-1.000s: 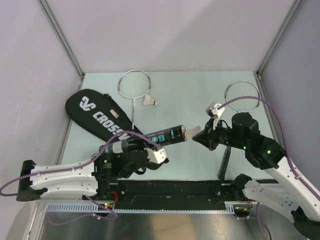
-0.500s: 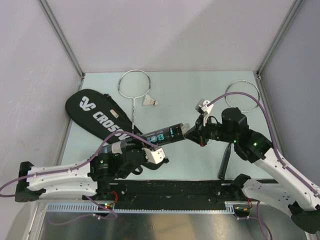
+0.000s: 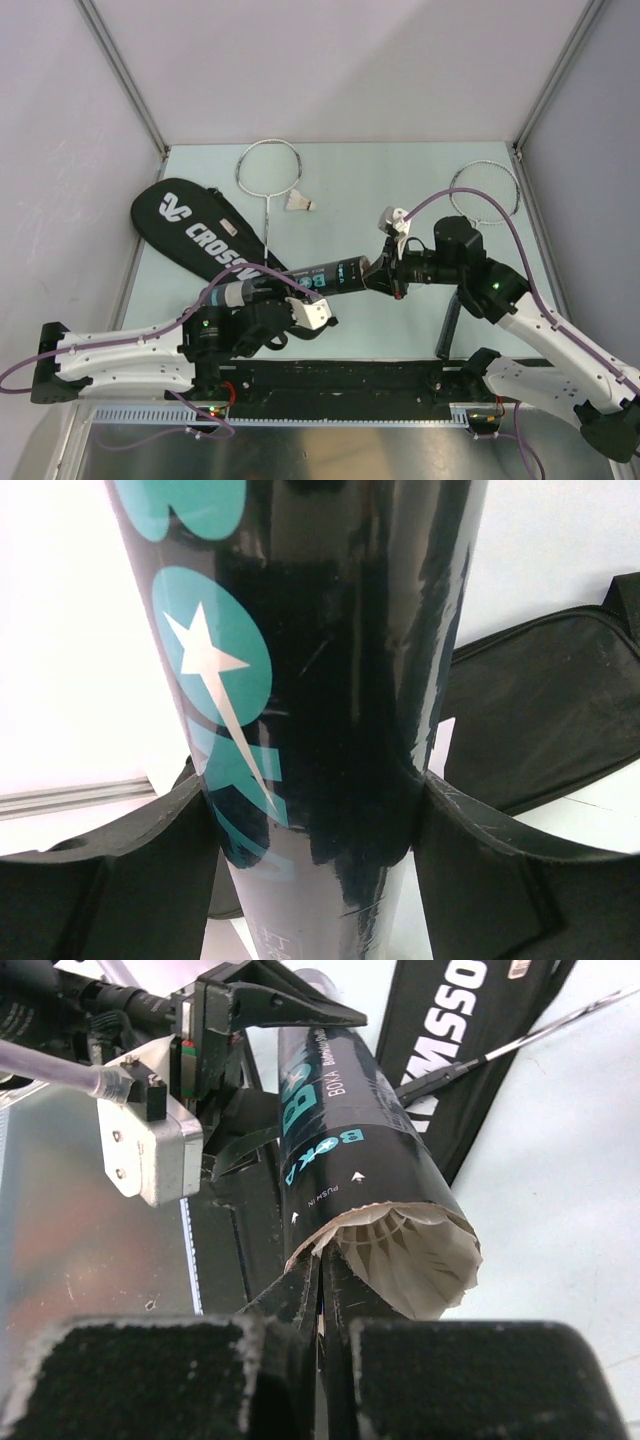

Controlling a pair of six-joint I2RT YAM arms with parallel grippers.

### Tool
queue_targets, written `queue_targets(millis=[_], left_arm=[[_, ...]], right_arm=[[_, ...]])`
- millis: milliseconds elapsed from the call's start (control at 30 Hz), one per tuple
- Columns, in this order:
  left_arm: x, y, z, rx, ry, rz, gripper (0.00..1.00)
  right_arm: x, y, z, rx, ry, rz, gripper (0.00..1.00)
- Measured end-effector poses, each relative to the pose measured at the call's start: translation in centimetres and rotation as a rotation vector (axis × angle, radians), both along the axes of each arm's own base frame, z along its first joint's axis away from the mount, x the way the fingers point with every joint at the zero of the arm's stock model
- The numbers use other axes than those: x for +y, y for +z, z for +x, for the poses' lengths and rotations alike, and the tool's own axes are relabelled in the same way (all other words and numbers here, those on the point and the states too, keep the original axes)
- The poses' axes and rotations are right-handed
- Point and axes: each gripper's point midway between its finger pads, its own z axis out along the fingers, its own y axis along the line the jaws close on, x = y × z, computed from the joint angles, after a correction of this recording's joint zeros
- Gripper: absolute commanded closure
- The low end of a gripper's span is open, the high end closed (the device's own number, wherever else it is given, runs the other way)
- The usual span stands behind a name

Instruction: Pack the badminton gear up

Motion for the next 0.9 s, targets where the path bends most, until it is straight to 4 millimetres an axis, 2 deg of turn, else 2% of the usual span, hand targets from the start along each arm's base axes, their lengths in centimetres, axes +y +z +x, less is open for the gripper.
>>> queue_targets(millis=[400,533,633,733,900], left_arm=[[-0.1,0.2,0.0,-0.01,-0.013,0.006,0.42],[0.0,0.2,0.1,-0.012,-0.012,0.008,0.42],[-0.1,0.3,0.1,-0.016,-0.013,0.006,0.42],[-0.3,0.4,0.1,-0.019,-0.015,0.0,0.42],[-0.9,0.9,0.2,-0.027,-0.018,-0.037,0.42]], right_arm=[[1.2,-0.4,-0.5,-0.016,0.099,0.017,0.96],[1.3,-0.5,-0.5,-0.012,0.108,0.018,0.82],[1.3,-0.4,-0.4,-0.009,0.101,0.02,0.64],[1.1,-0.1,-0.2,-0.002,0.068,0.026,0.51],[-0.7,2.2,-0.3,-0.027,-0.033,0.082,0.35]])
